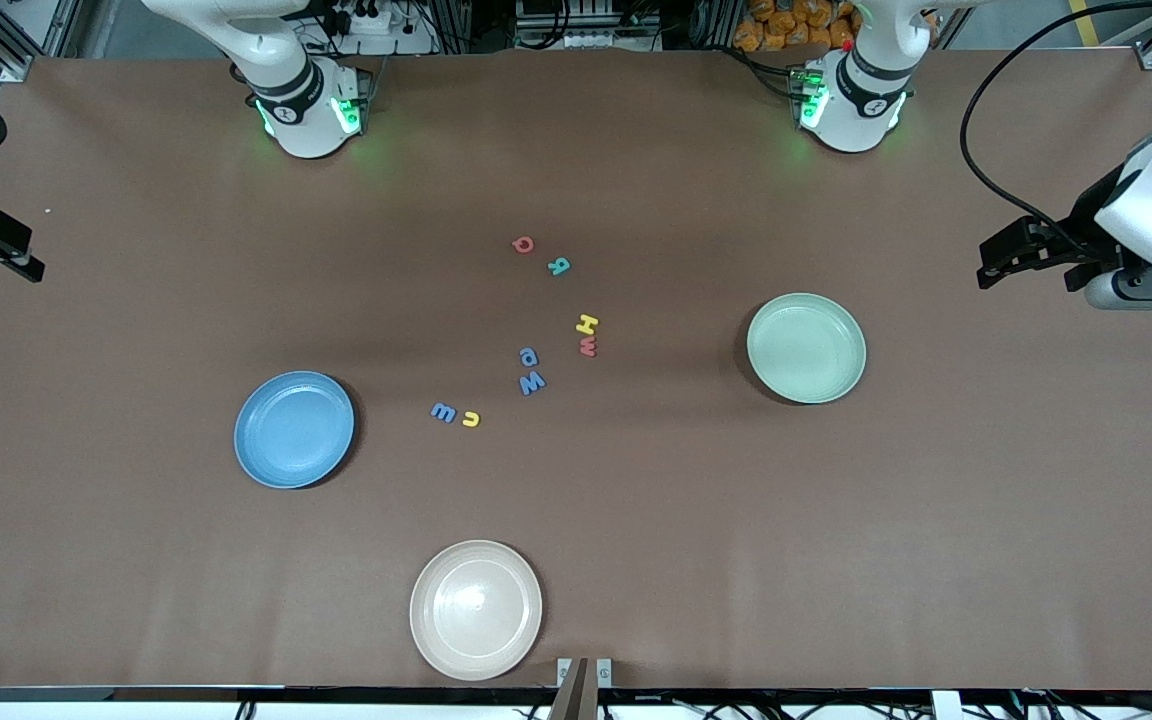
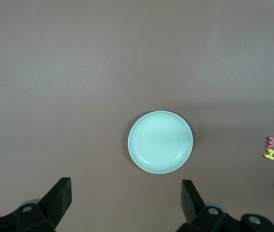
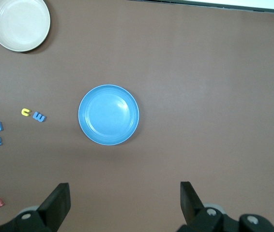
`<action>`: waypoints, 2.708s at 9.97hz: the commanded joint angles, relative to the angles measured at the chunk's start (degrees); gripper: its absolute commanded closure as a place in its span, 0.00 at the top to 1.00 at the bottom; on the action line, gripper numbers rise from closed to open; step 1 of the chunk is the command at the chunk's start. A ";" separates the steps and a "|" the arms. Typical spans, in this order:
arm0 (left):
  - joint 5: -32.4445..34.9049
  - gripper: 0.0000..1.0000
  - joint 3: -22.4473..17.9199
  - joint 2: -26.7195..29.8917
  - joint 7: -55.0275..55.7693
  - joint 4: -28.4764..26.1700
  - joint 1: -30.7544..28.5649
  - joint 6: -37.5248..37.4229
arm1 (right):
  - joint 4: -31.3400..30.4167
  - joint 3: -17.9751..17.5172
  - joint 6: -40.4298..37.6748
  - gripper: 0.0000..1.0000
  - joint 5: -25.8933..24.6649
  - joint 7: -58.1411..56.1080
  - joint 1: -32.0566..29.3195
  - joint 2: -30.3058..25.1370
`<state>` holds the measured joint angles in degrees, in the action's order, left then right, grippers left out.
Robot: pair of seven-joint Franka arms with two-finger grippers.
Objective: Sort upper and lower case letters into plates
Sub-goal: 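Move the left gripper over the pink Q among the letters, then lower the left gripper and grasp the pink Q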
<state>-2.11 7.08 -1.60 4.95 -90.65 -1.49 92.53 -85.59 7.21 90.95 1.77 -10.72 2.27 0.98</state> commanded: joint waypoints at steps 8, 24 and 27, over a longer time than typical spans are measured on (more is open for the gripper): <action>-1.31 1.00 1.98 -9.97 11.50 -1.28 14.19 0.59 | -0.72 -0.62 -0.60 1.00 0.34 -0.62 -0.86 -0.19; -1.32 1.00 1.80 -38.90 98.12 -1.45 57.91 42.47 | -4.50 -0.70 4.67 1.00 0.34 -0.09 -0.51 8.07; 0.44 1.00 1.80 -43.12 101.74 -1.72 59.93 43.86 | -4.68 -0.62 4.94 1.00 0.43 -0.09 -0.51 8.33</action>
<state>-3.67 9.48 -43.10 103.33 -92.98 56.80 135.07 -89.97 6.97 95.61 1.77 -10.73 2.35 9.61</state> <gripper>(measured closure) 0.000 0.000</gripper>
